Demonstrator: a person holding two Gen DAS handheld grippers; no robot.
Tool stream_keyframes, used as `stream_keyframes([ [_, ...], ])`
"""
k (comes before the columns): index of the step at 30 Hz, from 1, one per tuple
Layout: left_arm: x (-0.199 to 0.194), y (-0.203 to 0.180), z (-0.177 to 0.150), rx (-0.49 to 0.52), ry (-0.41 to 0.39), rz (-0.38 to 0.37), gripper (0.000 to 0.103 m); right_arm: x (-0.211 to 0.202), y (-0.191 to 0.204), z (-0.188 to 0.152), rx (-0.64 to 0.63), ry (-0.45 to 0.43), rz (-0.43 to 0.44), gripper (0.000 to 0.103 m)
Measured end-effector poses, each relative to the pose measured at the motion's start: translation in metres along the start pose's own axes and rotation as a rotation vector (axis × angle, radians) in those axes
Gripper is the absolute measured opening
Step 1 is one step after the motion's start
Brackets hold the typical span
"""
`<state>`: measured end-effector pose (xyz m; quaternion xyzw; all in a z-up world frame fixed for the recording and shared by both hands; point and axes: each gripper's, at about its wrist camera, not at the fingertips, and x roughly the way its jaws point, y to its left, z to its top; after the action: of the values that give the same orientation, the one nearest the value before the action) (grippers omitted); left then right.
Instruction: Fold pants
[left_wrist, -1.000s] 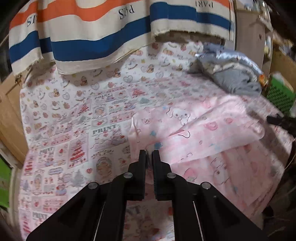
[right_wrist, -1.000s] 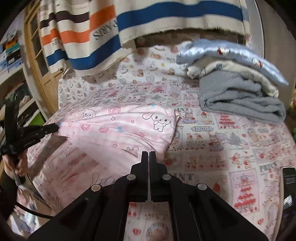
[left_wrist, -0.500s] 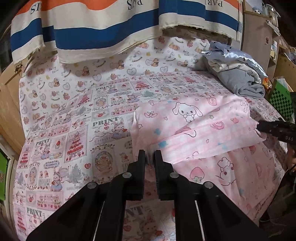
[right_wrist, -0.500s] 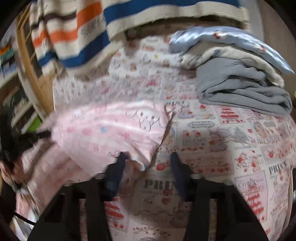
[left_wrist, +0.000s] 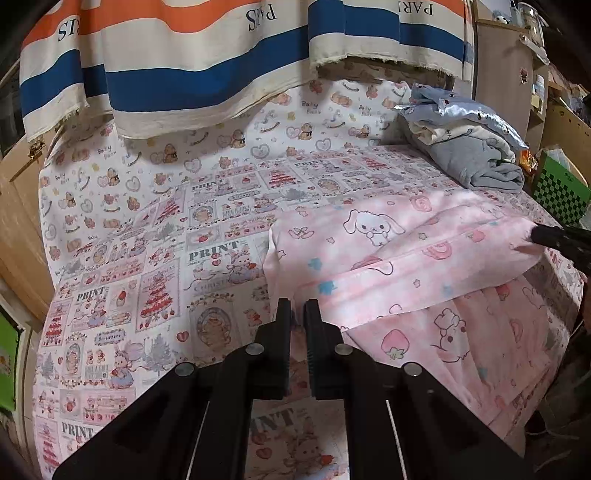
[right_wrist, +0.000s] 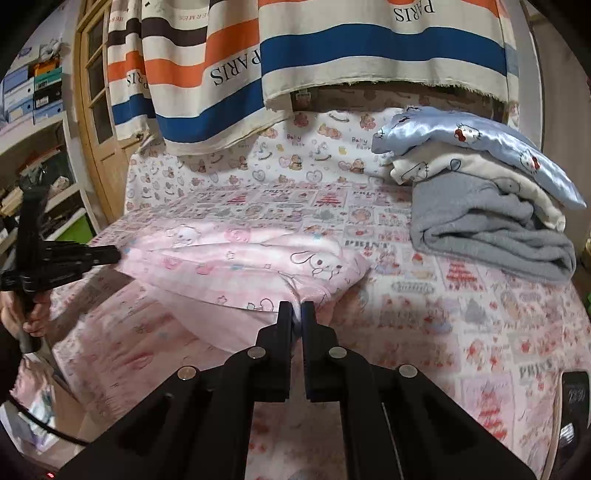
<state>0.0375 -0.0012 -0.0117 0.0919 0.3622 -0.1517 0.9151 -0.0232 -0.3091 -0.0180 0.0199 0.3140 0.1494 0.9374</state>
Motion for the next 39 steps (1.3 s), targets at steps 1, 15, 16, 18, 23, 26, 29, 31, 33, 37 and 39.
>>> stream_keyframes([
  [1, 0.0, 0.0, -0.001, 0.002, 0.0, 0.004, 0.007, -0.002, 0.003, -0.003, -0.016, 0.008, 0.007, 0.005],
  [15, -0.025, -0.016, -0.022, 0.073, -0.05, 0.014, 0.009, -0.011, 0.015, -0.034, -0.091, -0.014, -0.079, 0.005],
  [16, -0.03, -0.019, -0.025, 0.076, -0.059, 0.023, 0.01, -0.017, 0.019, -0.034, -0.116, -0.038, -0.082, 0.007],
  [18, -0.039, -0.031, -0.035, 0.104, -0.08, 0.065, 0.012, -0.024, 0.028, -0.035, -0.16, -0.056, -0.08, 0.022],
  [23, -0.057, -0.057, -0.06, 0.123, -0.104, 0.031, 0.022, -0.03, 0.05, -0.034, -0.216, -0.044, -0.019, 0.022],
  [26, -0.066, -0.069, -0.072, 0.127, -0.121, 0.009, 0.049, -0.033, 0.062, -0.032, -0.225, -0.055, 0.032, 0.022],
  [29, -0.067, -0.078, -0.086, 0.126, -0.084, -0.06, 0.06, -0.031, 0.071, -0.03, -0.223, -0.055, 0.062, 0.022],
  [31, -0.068, -0.085, -0.092, 0.152, -0.078, -0.06, 0.06, -0.027, 0.075, -0.028, -0.233, -0.055, 0.062, 0.022],
  [33, -0.07, -0.088, -0.093, 0.155, -0.082, -0.098, 0.06, -0.024, 0.075, -0.027, -0.227, -0.056, 0.063, 0.022],
  [37, -0.059, -0.094, -0.09, 0.158, -0.068, -0.096, 0.06, -0.018, 0.073, -0.026, -0.19, -0.044, 0.098, 0.022],
  [39, -0.05, -0.098, -0.088, 0.157, -0.061, -0.077, 0.059, -0.019, 0.075, -0.027, -0.202, -0.044, 0.107, 0.022],
])
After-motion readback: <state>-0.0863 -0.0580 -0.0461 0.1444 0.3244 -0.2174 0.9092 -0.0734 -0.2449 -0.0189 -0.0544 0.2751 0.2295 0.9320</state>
